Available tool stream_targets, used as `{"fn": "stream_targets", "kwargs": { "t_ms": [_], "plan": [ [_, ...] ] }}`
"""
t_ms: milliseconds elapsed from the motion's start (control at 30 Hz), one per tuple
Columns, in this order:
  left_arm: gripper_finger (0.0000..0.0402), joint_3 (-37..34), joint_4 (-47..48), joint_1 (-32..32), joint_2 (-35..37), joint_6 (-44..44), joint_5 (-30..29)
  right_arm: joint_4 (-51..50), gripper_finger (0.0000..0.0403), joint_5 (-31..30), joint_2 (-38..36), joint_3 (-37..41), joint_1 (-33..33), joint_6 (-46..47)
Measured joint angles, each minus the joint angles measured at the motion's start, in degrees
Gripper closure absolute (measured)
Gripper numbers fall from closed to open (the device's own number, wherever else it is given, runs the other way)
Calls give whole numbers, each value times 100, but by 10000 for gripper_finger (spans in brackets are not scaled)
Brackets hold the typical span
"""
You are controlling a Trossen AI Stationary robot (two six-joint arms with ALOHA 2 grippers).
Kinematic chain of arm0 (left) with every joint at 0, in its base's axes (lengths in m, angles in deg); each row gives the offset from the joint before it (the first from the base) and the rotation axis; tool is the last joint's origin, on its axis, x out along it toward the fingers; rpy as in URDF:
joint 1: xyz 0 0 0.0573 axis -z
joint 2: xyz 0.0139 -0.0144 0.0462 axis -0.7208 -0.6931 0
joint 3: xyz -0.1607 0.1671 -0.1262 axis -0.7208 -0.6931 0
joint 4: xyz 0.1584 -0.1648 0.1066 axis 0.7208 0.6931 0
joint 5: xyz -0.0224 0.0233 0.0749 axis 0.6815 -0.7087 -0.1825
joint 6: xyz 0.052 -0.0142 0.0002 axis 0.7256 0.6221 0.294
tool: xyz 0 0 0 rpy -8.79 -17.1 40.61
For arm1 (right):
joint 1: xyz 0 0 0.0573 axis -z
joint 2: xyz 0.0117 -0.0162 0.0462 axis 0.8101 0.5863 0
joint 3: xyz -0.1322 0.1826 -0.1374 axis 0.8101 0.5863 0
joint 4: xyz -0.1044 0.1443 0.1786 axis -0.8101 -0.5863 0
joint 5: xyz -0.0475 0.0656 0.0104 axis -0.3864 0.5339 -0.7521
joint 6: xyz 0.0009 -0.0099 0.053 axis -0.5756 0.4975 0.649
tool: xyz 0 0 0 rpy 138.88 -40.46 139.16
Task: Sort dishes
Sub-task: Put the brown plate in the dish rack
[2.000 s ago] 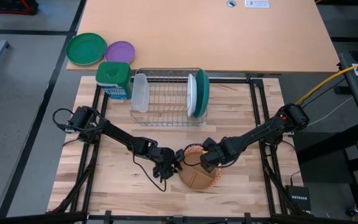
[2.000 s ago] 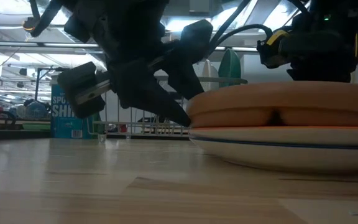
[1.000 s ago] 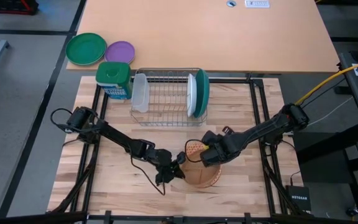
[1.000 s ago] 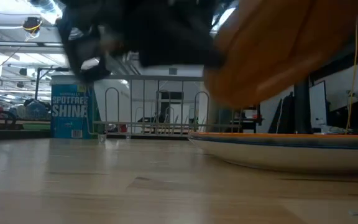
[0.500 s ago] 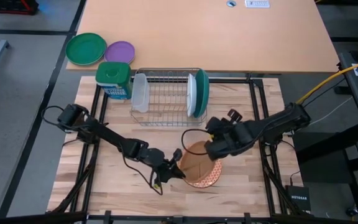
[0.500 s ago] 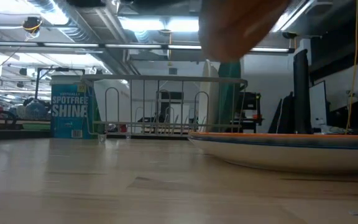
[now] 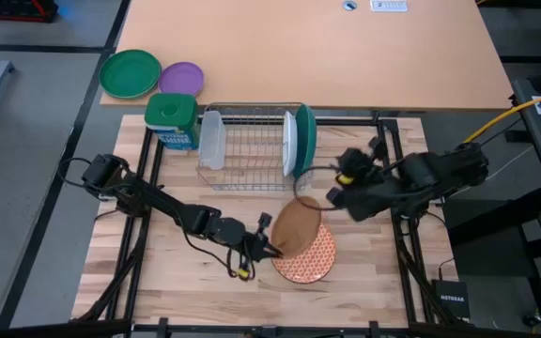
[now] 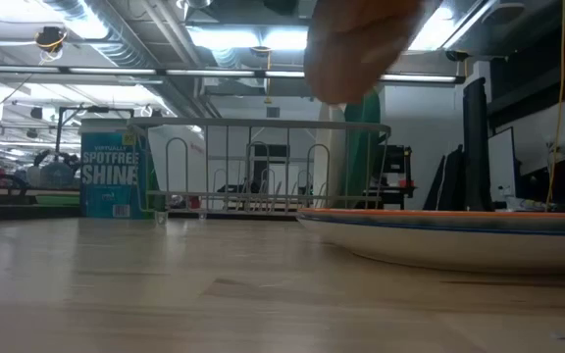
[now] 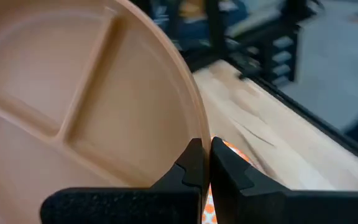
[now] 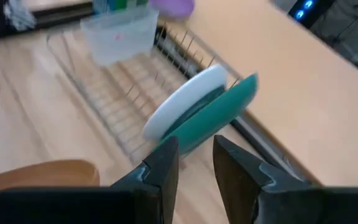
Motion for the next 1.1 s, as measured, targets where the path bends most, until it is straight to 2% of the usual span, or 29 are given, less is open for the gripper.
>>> {"fn": "stream_targets", "kwargs": {
  "t_ms": [233, 433, 700, 767, 833, 933, 1100],
  "plan": [
    [401, 0, -25, -351, 998, -1179, -449, 0, 299, -667, -764, -9, 0, -138],
    [401, 0, 28, -733, 1929, -2135, -1076, 1, 299, -1096, -1262, 48, 0, -293],
    [401, -404, 466, -1887, 2612, -3691, -1207, 3, 299, -1234, -1678, 546, 0, -396],
    [401, -567, 441, -2263, 2613, -3983, -1046, 1, 299, -1234, -1778, 788, 0, -392],
    [401, -720, 455, -2632, 2606, -4257, -649, -3, 299, -1234, -1857, 1045, 0, -344],
    [401, -1029, 112, -3125, 2554, -4661, 62, 1, 299, -1234, -1975, 1433, 0, -104],
    [401, -1526, -457, -3703, 2554, -5175, 824, -1, 299, -1229, -2103, 1977, 0, 340]
  ]
}}
